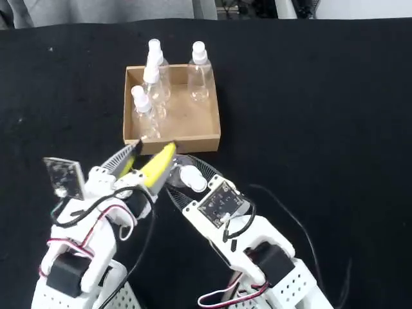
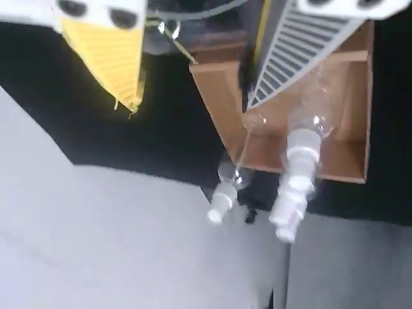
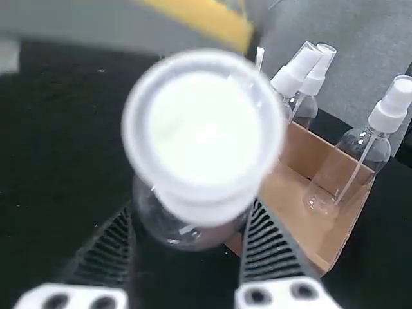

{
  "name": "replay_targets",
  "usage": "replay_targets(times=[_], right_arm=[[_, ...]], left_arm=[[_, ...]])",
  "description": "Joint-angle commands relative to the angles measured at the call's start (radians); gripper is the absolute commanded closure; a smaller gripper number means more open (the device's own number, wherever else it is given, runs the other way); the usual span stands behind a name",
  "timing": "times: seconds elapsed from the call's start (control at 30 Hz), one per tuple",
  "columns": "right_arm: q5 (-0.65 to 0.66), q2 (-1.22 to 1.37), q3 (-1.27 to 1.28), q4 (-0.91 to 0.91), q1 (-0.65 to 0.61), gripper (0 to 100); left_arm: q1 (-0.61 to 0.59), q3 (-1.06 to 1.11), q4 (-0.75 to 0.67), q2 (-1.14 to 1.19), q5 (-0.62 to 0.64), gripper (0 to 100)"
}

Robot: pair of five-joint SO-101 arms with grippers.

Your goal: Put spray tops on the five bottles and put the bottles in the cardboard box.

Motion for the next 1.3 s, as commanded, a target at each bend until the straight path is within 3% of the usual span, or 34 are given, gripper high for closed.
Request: replay_targets(times=[0.0, 0.3, 0.67, 1.27], right_arm=[[-0.011, -0.168, -0.018, 0.021, 0.026, 97.7], [-0.012, -0.168, -0.022, 0.043, 0.026, 97.7], [-0.006, -0.168, -0.024, 0.043, 0.026, 97.7], [-0.006, -0.166, -0.104, 0.101, 0.026, 97.7]], left_arm=[[-0.077, -0.105, 0.006, -0.002, 0.009, 76], [-0.239, -0.154, 0.006, -0.002, 0.008, 76], [-0.498, -0.059, 0.000, -0.002, 0.008, 76], [-0.595, 0.157, -0.003, -0.002, 0.006, 76]])
